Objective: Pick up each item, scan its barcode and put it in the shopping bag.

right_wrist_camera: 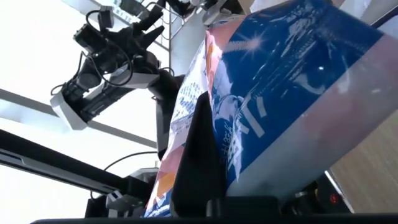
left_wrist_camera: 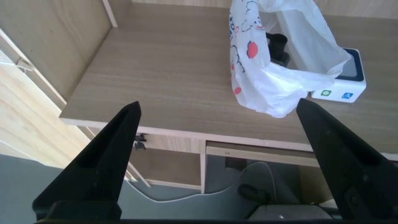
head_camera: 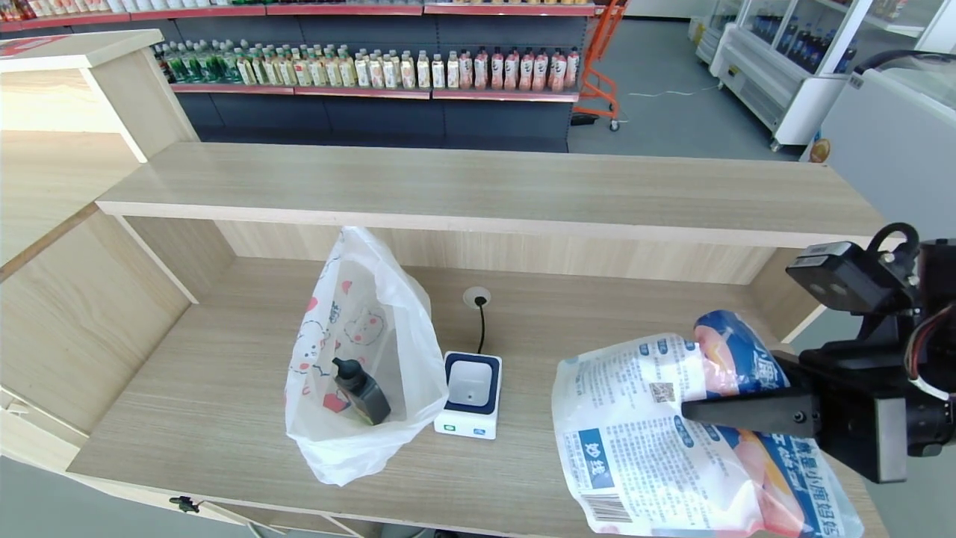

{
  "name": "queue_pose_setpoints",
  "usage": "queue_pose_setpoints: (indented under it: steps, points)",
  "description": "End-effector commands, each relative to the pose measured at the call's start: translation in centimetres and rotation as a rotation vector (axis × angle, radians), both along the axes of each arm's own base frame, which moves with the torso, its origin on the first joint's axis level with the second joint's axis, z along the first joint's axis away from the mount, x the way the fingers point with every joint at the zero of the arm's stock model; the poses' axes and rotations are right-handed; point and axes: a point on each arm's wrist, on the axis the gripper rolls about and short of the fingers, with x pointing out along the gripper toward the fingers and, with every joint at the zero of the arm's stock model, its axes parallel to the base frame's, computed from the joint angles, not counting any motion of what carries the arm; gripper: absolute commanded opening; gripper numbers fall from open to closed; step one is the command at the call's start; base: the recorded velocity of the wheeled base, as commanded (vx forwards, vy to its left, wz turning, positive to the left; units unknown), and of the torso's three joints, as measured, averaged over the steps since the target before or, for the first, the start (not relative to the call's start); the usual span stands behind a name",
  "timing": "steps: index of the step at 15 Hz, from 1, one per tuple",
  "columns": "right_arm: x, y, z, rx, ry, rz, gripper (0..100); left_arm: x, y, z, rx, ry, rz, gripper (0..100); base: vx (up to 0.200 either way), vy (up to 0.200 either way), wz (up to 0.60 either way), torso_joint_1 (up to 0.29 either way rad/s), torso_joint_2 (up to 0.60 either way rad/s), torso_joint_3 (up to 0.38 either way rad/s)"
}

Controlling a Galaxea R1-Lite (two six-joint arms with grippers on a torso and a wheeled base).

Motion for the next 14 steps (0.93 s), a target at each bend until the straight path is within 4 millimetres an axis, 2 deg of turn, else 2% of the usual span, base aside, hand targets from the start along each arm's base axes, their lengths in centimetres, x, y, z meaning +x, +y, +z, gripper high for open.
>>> queue_pose_setpoints:
  steps: [1, 2, 7, 11, 14]
  points:
    - [0.2, 0.4, -0.7, -0.009, 0.03, 0.013, 0, 0.0, 0.0, 0.0, 0.0, 0.0, 0.0, 100, 0.0, 0.0, 0.0, 0.0, 0.0, 0.0]
    - [0.5, 0.4, -1.2, -0.015, 0.053, 0.011, 0, 0.0, 0.0, 0.0, 0.0, 0.0, 0.0, 100, 0.0, 0.0, 0.0, 0.0, 0.0, 0.0]
    - [0.6, 0.5, -1.1, -0.011, 0.094, 0.007, 0, 0.0, 0.0, 0.0, 0.0, 0.0, 0.0, 100, 0.0, 0.0, 0.0, 0.0, 0.0, 0.0]
    - [1.8, 0.9, -1.0, -0.005, 0.158, -0.004, 0, 0.0, 0.0, 0.0, 0.0, 0.0, 0.0, 100, 0.0, 0.0, 0.0, 0.0, 0.0, 0.0]
    - [2.1, 0.9, -1.6, -0.012, 0.18, -0.004, 0, 0.0, 0.0, 0.0, 0.0, 0.0, 0.0, 100, 0.0, 0.0, 0.0, 0.0, 0.0, 0.0]
